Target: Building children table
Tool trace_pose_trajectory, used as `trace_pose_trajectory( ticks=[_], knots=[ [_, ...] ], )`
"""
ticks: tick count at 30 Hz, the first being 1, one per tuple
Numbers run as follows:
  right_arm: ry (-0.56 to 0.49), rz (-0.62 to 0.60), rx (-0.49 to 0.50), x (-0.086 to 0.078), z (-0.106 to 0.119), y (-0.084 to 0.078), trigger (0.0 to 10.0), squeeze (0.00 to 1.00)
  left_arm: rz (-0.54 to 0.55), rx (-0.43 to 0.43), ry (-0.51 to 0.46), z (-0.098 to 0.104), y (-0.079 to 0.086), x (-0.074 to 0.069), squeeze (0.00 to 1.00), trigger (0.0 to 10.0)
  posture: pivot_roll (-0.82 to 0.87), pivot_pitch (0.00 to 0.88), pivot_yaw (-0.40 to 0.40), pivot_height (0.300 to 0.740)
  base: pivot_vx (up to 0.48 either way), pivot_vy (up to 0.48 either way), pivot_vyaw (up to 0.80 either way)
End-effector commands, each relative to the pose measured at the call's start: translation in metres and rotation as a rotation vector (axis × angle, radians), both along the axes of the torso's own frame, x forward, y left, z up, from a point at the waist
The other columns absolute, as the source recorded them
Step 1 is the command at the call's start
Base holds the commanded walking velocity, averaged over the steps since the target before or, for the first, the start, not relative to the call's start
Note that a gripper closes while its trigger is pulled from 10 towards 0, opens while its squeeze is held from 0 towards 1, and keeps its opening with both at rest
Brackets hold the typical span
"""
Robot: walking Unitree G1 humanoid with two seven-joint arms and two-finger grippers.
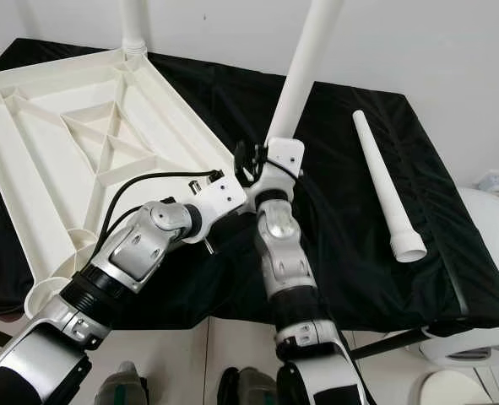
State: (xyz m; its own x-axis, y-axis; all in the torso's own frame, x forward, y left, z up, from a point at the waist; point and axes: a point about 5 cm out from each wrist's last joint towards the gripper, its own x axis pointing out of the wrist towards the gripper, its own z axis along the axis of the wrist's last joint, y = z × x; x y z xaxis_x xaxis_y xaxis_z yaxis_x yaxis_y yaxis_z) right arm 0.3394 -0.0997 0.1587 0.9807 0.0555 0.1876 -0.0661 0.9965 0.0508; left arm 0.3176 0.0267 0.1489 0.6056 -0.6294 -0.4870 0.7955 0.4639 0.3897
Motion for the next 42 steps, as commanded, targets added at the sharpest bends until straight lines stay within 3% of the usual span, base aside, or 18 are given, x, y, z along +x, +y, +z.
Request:
trace_pose_trajectory(
  ticks=[1,7,9,19,26,38,39,40,41,42],
  knots=[
    [0.014,0.019,-0.018,-0.001,-0.003,-0.005,10.0,0.0,-0.056,-0.007,-0.015,0.004,-0.011,-0.004,0.0,10.0,0.07,0.041,-0.129,0.74,0.0,0.0,0.0],
    [0.021,0.222,-0.053,-0.006,-0.017,-0.021,10.0,0.0,-0.056,-0.008,-0.017,0.004,-0.012,-0.004,0.0,10.0,0.07,0.039,-0.128,0.74,0.0,0.0,0.0],
    [0.021,0.222,-0.053,-0.006,-0.017,-0.021,10.0,0.0,-0.056,-0.008,-0.017,0.004,-0.012,-0.004,0.0,10.0,0.07,0.039,-0.128,0.74,0.0,0.0,0.0],
    [-0.009,0.456,-0.119,0.009,-0.004,-0.056,10.0,0.0,-0.058,-0.007,-0.019,0.005,-0.013,-0.003,0.0,10.0,0.07,0.035,-0.124,0.74,0.0,0.0,0.0],
    [0.01,0.566,-0.159,0.021,0.005,-0.067,10.0,0.0,-0.056,-0.004,-0.026,0.007,-0.011,-0.001,0.0,10.0,0.08,0.029,-0.12,0.74,0.0,0.0,0.0],
    [0.074,0.696,-0.18,0.024,0.001,-0.073,10.0,0.0,-0.058,-0.003,-0.031,0.008,-0.011,-0.001,0.0,10.0,0.09,0.025,-0.116,0.74,0.0,0.0,0.0],
    [0.075,0.703,-0.177,0.024,0.0,-0.074,4.2,0.0,-0.059,-0.003,-0.031,0.008,-0.011,-0.001,0.0,10.0,0.09,0.023,-0.116,0.74,0.0,0.0,0.0],
    [0.075,0.703,-0.177,0.024,0.0,-0.074,4.2,0.0,-0.059,-0.003,-0.031,0.008,-0.011,-0.001,0.0,10.0,0.09,0.023,-0.116,0.74,0.0,0.0,0.0],
    [0.076,0.705,-0.169,0.024,0.0,-0.075,0.0,0.0,-0.06,-0.002,-0.032,0.008,-0.012,-0.001,0.0,10.0,0.09,0.022,-0.115,0.74,0.0,0.0,0.0],
    [0.076,0.705,-0.169,0.024,0.0,-0.075,0.0,0.0,-0.06,-0.002,-0.032,0.008,-0.012,-0.001,0.0,10.0,0.09,0.022,-0.115,0.74,0.0,0.0,0.0]
  ],
)
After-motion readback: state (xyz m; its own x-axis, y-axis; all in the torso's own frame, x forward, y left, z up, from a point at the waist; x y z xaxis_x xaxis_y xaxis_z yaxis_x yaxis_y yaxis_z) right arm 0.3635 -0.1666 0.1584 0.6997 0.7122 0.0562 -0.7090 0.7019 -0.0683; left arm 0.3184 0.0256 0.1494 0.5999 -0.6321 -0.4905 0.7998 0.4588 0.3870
